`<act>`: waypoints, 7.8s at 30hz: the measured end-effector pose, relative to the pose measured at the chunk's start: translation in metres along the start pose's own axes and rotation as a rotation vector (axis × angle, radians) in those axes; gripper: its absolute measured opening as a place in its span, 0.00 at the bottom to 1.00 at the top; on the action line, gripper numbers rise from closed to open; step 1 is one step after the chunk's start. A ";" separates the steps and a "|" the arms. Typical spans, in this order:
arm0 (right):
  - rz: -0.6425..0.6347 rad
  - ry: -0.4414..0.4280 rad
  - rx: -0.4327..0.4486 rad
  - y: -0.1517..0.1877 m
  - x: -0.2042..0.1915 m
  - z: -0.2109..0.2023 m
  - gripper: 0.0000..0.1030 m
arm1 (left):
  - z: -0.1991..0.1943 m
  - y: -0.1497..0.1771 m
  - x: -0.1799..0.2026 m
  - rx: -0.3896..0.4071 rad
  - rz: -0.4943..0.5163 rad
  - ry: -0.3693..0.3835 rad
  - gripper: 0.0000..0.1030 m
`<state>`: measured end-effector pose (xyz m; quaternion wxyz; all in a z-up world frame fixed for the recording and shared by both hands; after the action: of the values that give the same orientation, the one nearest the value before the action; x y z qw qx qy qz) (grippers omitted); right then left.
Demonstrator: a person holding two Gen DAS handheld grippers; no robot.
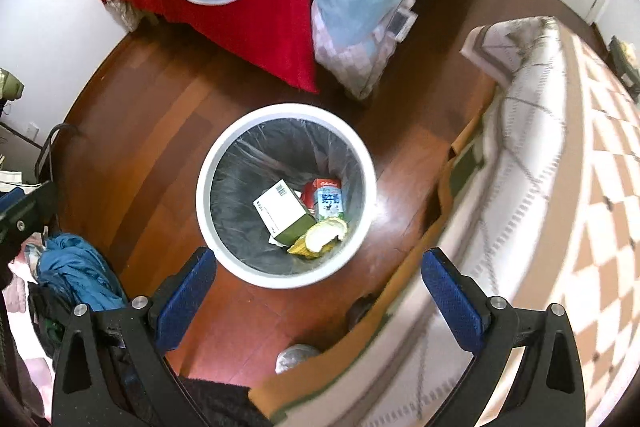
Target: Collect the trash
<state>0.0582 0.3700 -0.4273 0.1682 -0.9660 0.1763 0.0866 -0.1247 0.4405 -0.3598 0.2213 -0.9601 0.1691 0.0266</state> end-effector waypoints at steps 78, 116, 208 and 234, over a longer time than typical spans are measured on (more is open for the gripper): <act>0.858 0.214 0.236 0.304 0.589 -0.257 0.38 | -0.162 0.202 0.643 -0.143 0.646 0.476 0.10; 0.851 0.222 0.301 0.297 0.568 -0.277 0.38 | -0.149 0.199 0.630 -0.155 0.687 0.427 0.70; -0.002 -0.097 0.173 0.065 -0.034 -0.139 1.00 | -0.127 0.040 -0.013 0.116 0.036 0.098 0.97; -0.141 -0.363 0.374 0.156 -0.083 -0.358 1.00 | -0.312 0.089 -0.038 0.330 0.026 0.358 0.97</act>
<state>-0.0368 0.1310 -0.1220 0.3780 -0.8967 0.0886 0.2125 -0.1975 0.2420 -0.1111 0.3413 -0.8981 0.2200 -0.1691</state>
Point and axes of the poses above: each gripper's, at about its wrist camera, not at the fingertips, and z roughly the way its jaws point, x to its right, y to its underside, the point moved 6 cm from there along z, roughly the way its jaws point, and after that the axes turned 8 degrees about -y, right-handed, at the moved point
